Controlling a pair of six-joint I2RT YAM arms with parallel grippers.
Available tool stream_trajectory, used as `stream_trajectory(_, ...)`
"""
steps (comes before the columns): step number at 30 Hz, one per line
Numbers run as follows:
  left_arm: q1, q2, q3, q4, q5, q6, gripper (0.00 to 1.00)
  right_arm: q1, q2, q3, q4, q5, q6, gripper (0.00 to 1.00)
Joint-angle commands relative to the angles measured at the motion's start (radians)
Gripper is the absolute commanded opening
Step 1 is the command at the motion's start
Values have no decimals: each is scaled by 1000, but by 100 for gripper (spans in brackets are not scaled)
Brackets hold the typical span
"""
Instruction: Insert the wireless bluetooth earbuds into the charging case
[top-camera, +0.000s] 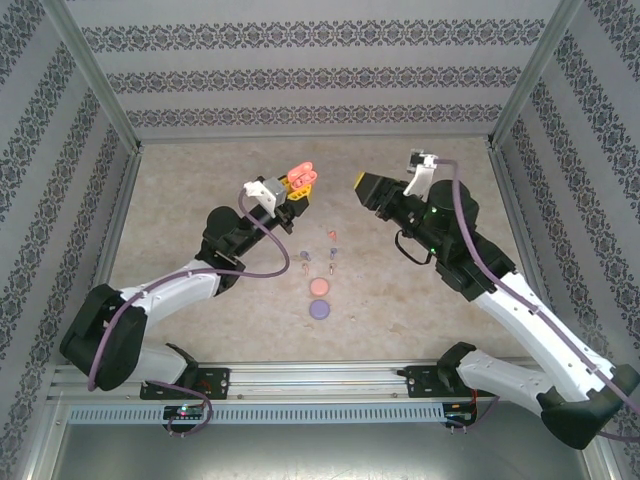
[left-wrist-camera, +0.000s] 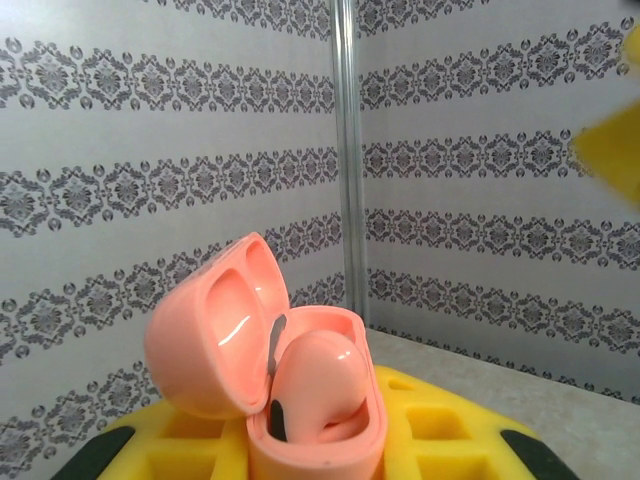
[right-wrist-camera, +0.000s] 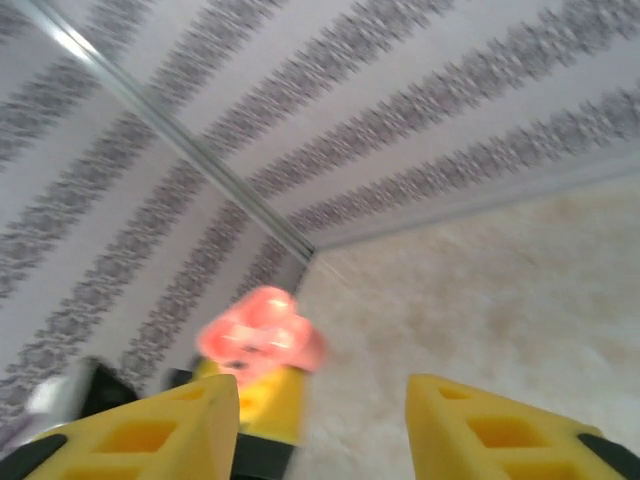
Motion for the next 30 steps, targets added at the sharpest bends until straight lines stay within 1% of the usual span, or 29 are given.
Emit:
stream_trajectory(1, -2, -56, -40, 30, -34, 30, 0, -13, 45, -47, -121, 41, -3, 58)
stream_trajectory(4, 4, -81, -79, 38, -58, 30, 0, -15, 123, -49, -179, 80, -33, 67)
stream_trajectory(7, 7, -97, -115, 60, -82, 22, 0, -15, 228, -31, -220, 100, -89, 72)
stream_trajectory(12, 13, -117, -148, 67, -96, 9, 0, -14, 445, 89, -334, 76, -291, 78)
stream_trajectory(15, 16, -127, -156, 65, -99, 11, 0, -12, 567, 172, -404, 52, -412, 79)
stream_trajectory(19, 24, -134, -174, 79, -110, 10, 0, -13, 698, 244, -444, 62, -500, 78)
stream_trajectory(25, 41, -158, -175, 51, -113, 19, 0, -24, 853, 321, -460, 43, -534, 76)
stream_trajectory(30, 51, -189, -168, 19, -119, 24, 0, -27, 954, 381, -462, 17, -549, 75)
